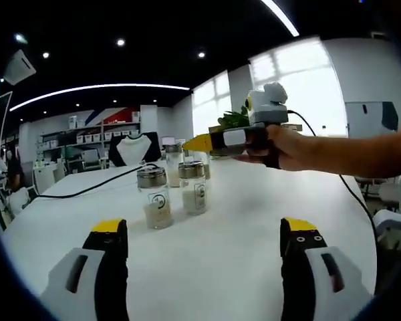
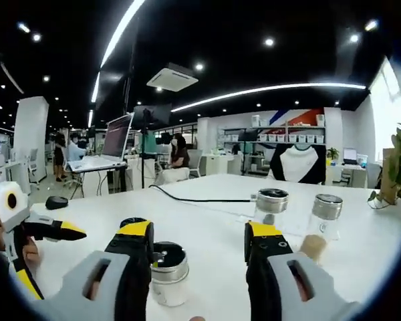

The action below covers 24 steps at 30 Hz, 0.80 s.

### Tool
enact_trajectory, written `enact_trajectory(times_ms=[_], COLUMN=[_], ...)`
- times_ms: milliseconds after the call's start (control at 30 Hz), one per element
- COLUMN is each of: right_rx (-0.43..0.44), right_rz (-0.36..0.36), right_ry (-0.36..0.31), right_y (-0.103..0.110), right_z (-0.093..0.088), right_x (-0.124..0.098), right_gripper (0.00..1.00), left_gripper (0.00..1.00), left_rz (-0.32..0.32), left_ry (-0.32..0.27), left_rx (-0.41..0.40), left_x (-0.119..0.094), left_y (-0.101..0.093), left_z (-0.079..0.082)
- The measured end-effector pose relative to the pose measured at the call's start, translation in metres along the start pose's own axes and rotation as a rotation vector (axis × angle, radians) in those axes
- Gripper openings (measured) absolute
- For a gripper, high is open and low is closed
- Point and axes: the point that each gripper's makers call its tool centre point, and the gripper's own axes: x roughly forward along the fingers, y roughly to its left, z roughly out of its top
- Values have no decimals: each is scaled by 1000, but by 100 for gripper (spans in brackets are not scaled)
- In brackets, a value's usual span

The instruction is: Rotate the seasoning bottle until the label or dispensing opening points toward the visible target arrow and the bottle remains upright within the marked orientation range

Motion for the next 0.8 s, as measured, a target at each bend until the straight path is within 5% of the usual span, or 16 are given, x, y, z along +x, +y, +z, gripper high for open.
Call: enact_trajectory(times_ms=[633,800], right_rx=[3,3], right_rz=[-222,-231], right_ry=[48,16], right_y=[-86,-96], right_z=[-16,-13], right_x=[64,79], right_gripper=[50,51], left_gripper=[100,100], left_rz=[29,27], left_ry=[-27,-42], left_rx=[17,42], left_x=[3,0], left_y=[9,9], left_z=[1,5])
